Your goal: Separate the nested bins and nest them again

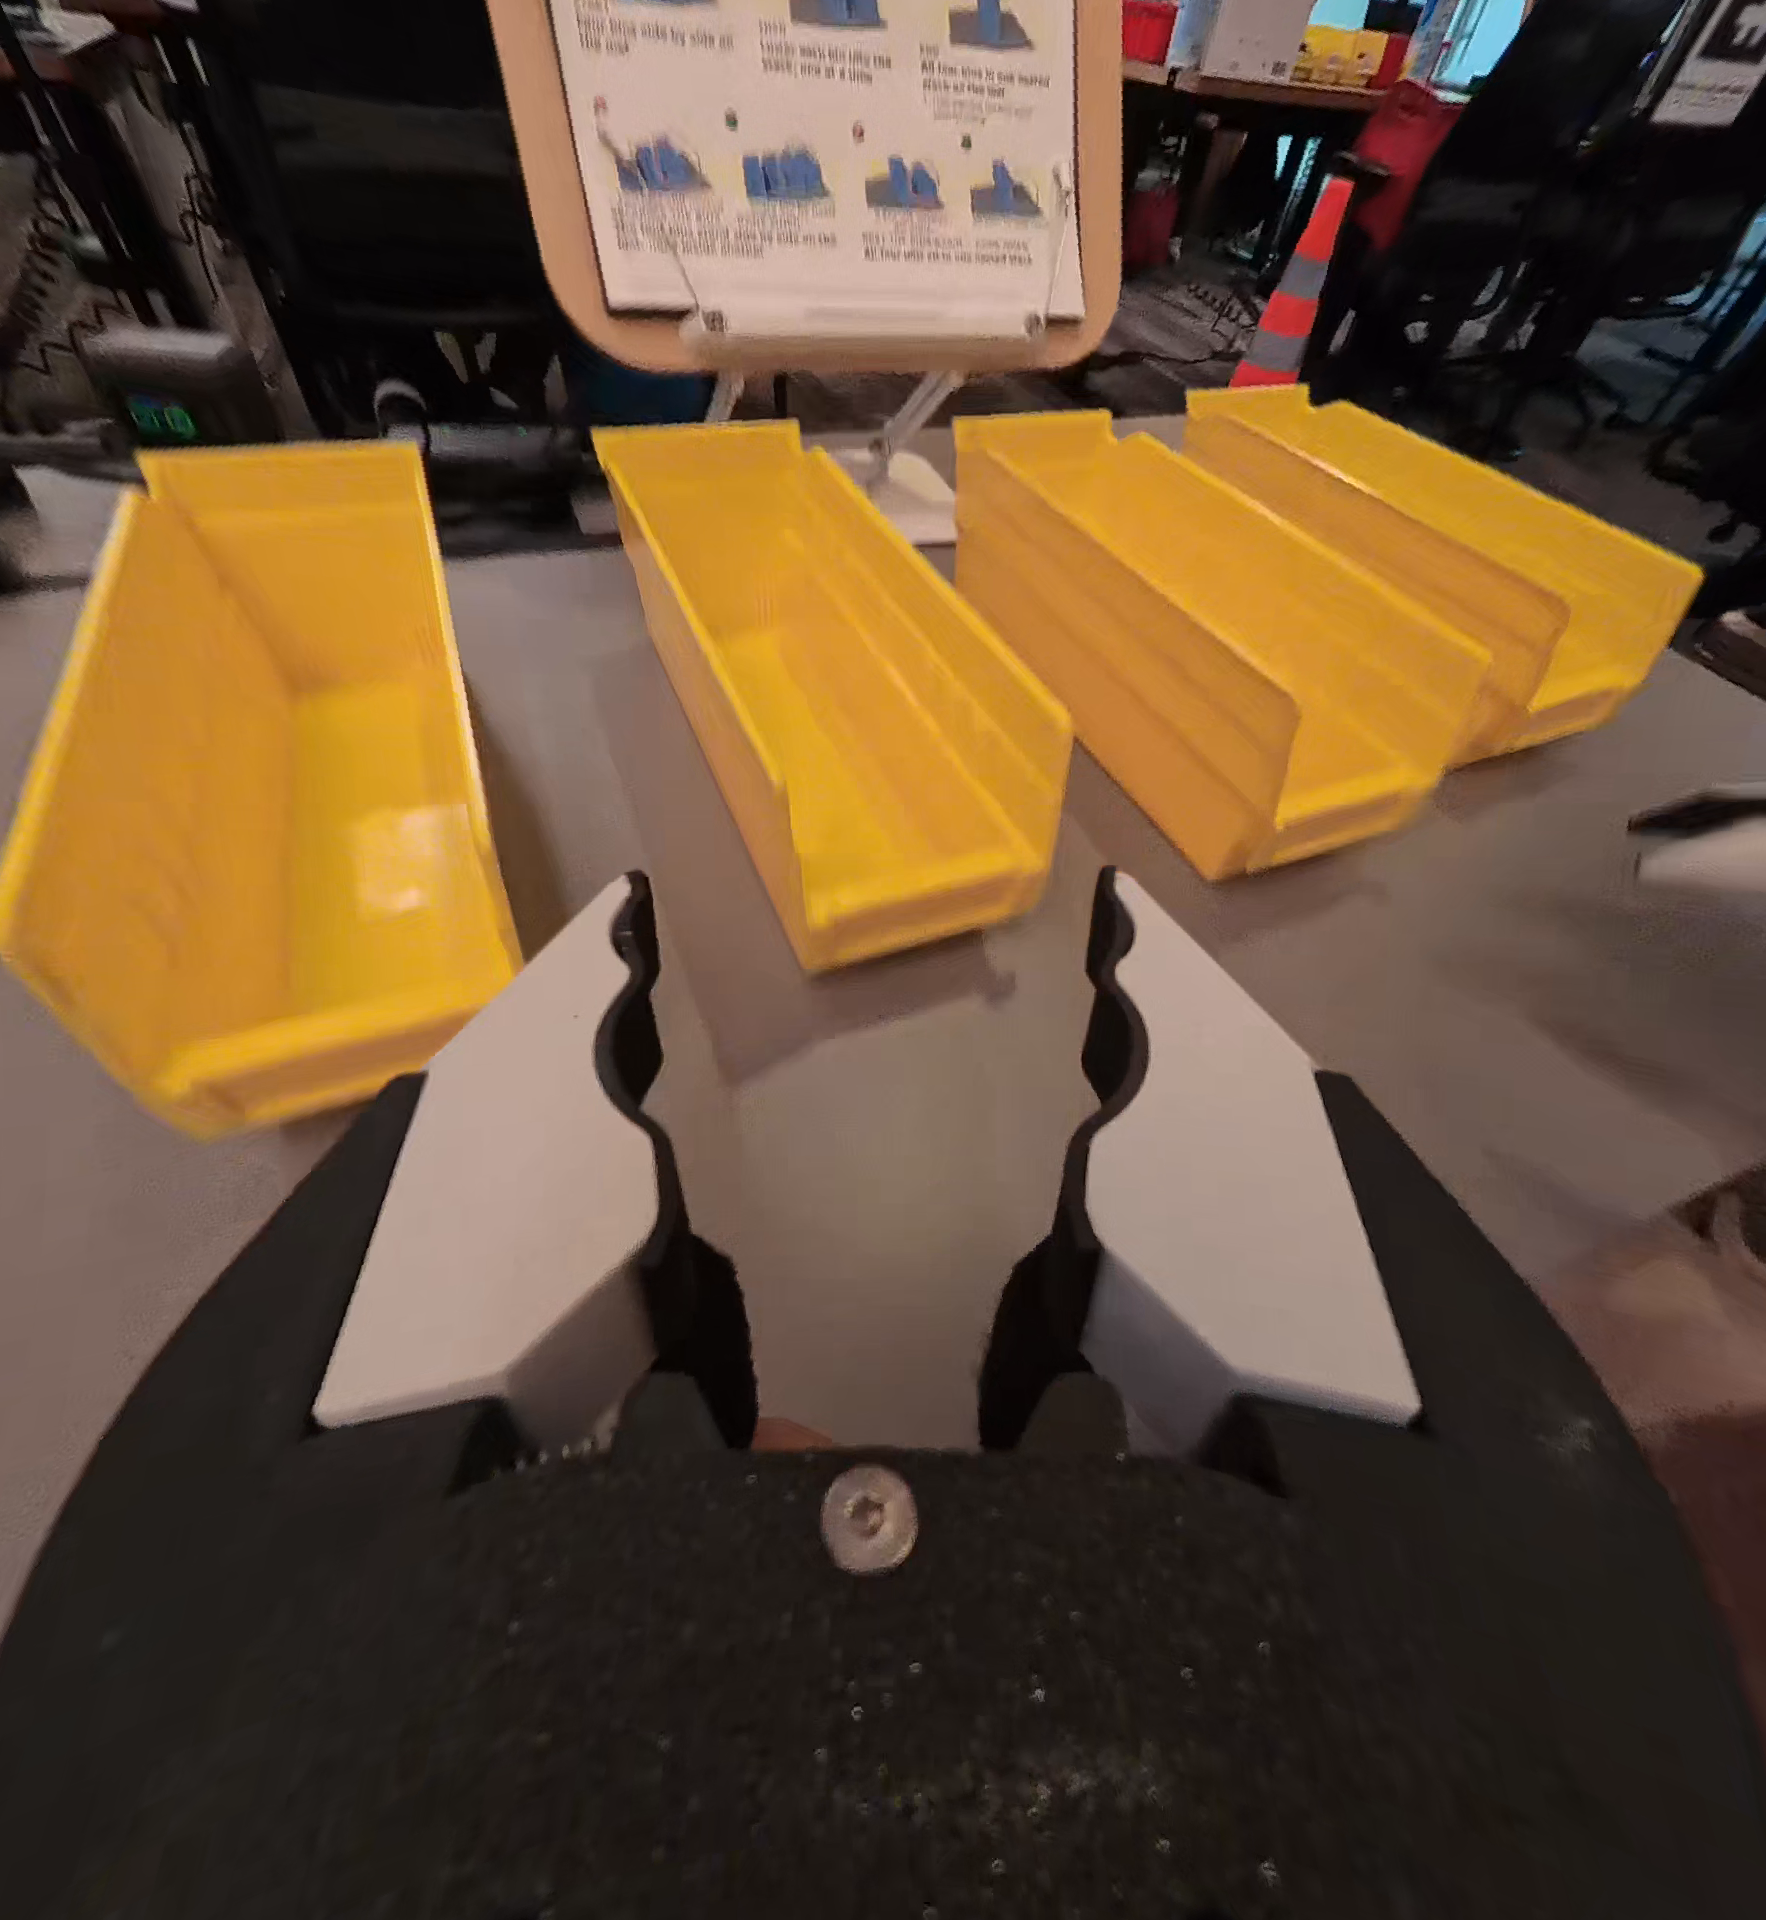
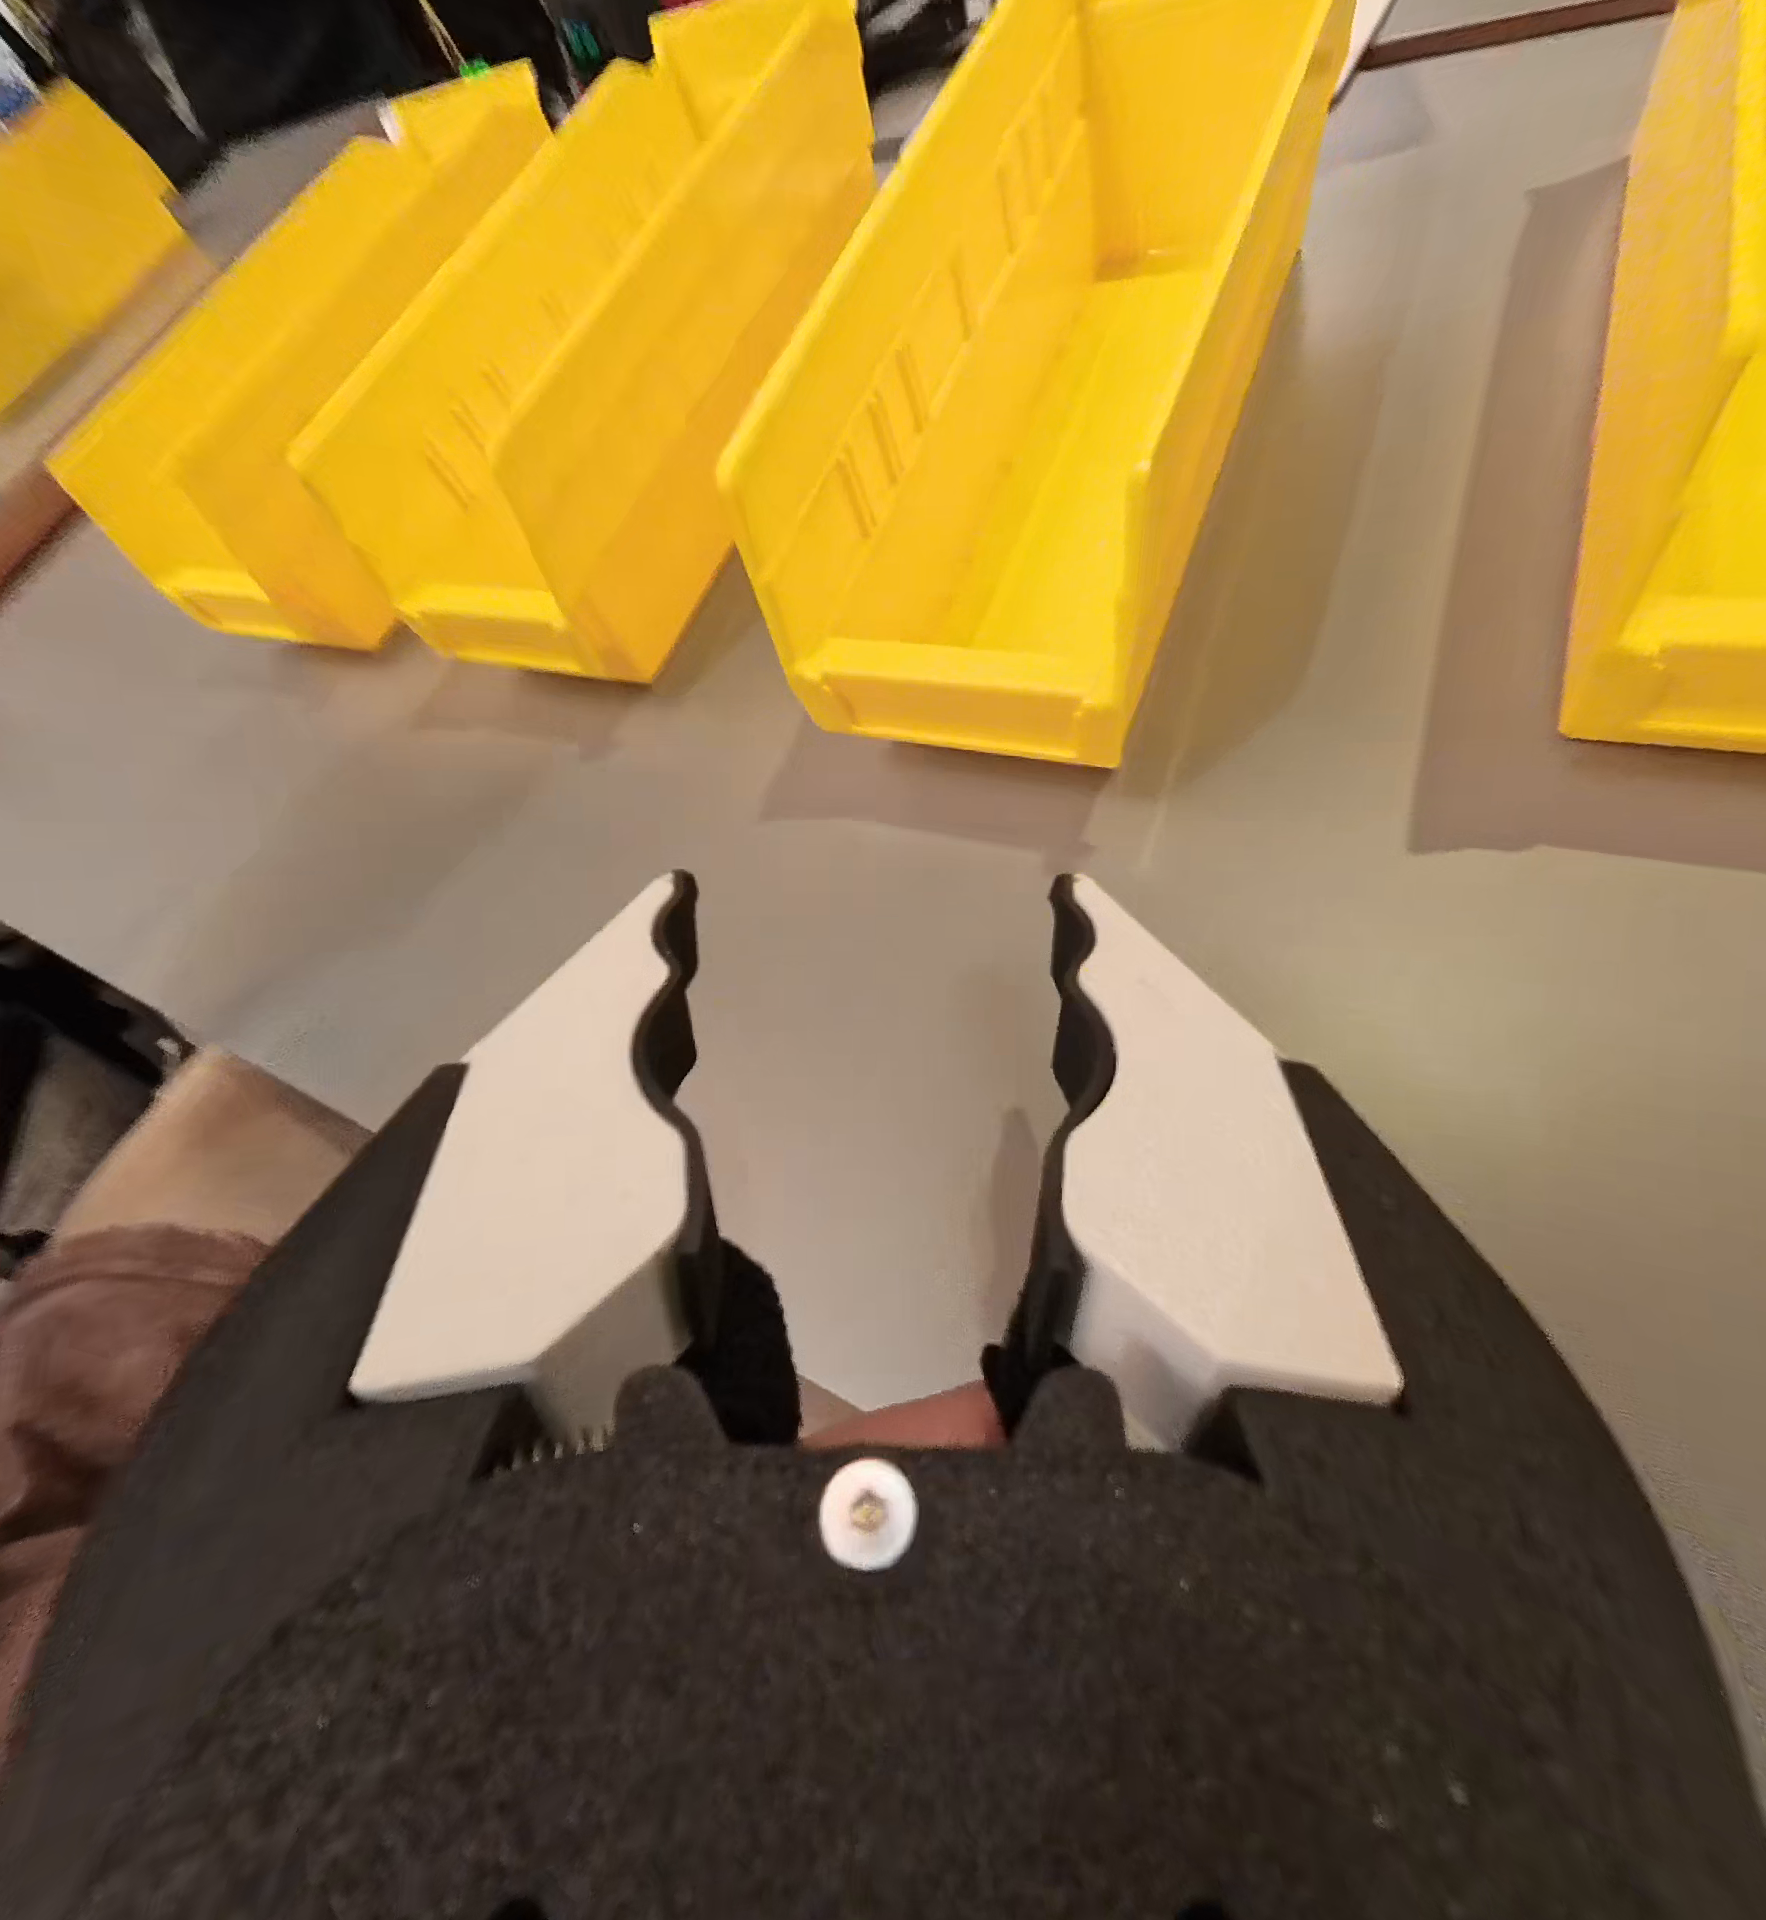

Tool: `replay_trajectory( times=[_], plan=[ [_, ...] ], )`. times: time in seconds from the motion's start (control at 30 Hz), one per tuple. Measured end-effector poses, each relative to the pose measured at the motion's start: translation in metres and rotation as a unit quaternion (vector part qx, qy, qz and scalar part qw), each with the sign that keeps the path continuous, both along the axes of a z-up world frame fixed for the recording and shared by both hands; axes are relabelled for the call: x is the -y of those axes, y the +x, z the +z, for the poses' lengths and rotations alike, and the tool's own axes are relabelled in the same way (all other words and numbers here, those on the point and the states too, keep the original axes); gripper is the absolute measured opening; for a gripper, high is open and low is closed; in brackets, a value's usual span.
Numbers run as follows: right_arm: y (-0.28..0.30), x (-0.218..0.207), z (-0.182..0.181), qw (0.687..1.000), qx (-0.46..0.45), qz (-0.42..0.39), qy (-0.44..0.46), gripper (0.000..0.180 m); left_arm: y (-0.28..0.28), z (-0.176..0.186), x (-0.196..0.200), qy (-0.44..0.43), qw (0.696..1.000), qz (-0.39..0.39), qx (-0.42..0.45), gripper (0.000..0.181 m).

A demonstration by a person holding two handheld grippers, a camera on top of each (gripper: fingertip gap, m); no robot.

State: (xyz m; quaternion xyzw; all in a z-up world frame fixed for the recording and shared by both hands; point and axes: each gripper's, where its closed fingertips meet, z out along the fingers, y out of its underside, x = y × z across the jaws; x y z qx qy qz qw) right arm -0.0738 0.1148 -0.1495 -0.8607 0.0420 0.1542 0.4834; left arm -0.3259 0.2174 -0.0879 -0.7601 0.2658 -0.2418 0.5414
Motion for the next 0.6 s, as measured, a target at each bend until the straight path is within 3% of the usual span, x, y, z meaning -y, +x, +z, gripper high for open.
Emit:
replay_trajectory(
  times=[0.07,0.23,0.47,0.6],
  plan=[
    [-0.002,-0.002,0.011,0.999,-0.024,-0.008,0.021,0.068,-0.006,-0.015,0.011,0.004,1.0,-0.015,-0.005,0.082],
    [0.011,-0.013,0.008,0.999,0.031,-0.032,0.031,0.067,-0.017,-0.007,-0.012,0.049,0.999,0.002,-0.012,0.078],
    [0.004,-0.016,0.002,0.999,0.011,-0.03,0.024,0.066,-0.019,-0.028,-0.015,-0.074,0.997,-0.012,0.022,0.071],
    [0.006,-0.012,-0.005,0.999,0.037,-0.031,0.015,0.066,-0.018,-0.028,-0.018,-0.087,0.995,-0.013,0.036,0.07]
  ],
)
